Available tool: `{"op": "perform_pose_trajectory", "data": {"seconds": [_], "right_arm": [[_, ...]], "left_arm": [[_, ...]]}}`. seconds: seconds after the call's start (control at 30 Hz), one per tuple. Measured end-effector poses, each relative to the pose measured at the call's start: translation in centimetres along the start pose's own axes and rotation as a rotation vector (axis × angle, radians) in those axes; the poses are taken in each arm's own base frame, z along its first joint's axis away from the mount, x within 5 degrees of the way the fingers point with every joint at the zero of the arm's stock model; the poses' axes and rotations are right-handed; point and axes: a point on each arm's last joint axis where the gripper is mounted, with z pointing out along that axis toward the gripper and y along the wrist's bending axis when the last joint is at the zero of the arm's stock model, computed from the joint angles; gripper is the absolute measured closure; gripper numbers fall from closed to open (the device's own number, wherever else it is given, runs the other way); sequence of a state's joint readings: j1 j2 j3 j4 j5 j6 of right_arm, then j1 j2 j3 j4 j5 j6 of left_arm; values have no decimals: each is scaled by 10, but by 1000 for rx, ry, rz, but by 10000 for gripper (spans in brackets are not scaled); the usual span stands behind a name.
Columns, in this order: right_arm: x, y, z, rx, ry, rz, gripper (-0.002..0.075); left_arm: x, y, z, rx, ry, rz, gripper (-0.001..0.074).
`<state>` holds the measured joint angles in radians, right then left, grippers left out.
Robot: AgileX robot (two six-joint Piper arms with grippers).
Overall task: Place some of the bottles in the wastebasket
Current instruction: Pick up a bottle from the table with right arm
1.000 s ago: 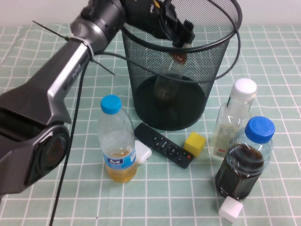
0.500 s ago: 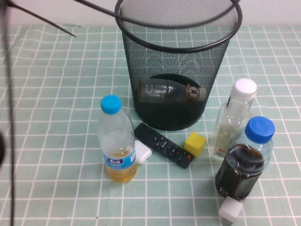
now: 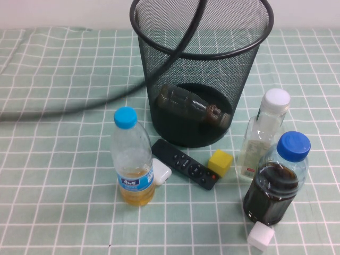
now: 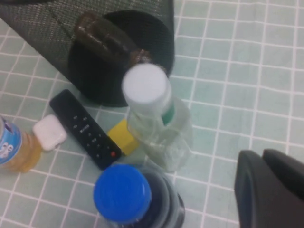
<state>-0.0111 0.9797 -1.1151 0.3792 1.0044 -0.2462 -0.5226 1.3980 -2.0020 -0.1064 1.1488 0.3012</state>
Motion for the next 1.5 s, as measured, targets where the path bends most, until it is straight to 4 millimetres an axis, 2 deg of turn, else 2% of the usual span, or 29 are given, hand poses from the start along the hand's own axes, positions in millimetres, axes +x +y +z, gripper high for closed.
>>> {"op": "perform_pose_trajectory", "data": {"seconds": [0.17, 0.3, 0.43, 0.53, 0.73, 0.8, 0.87, 1.13, 1.23, 1.4, 1.5], "right_arm": [[-24, 12, 21, -73, 50, -70, 732], [-34, 35, 42, -125, 102, -181, 732], [-40, 52, 63, -129, 155, -249, 707], [-43, 54, 71, -121, 164, -248, 611], [-45, 51, 97, -93, 183, -214, 264], [-45, 50, 110, -88, 199, -208, 200], [-44, 50, 125, -85, 221, -203, 175], [-37, 46, 175, -68, 273, -197, 161], [-35, 45, 183, -65, 286, -192, 208], [-35, 44, 186, -59, 284, -198, 394], [-36, 43, 183, -42, 292, -218, 394]], "left_arm": [[57, -16, -32, -40, -72, -21, 734], [120, -34, -58, -75, -183, -66, 734], [191, -52, -67, -106, -278, -101, 734], [234, -63, -64, -113, -314, -121, 734], [302, -80, -59, -123, -429, -193, 734], [319, -83, -55, -131, -456, -198, 734], [335, -86, -49, -136, -469, -203, 734], [388, -97, -17, -119, -335, -217, 734], [392, -98, -16, -116, -319, -218, 734], [396, -99, -14, -104, -279, -220, 734], [397, -100, -14, -99, -261, -221, 734]]}}
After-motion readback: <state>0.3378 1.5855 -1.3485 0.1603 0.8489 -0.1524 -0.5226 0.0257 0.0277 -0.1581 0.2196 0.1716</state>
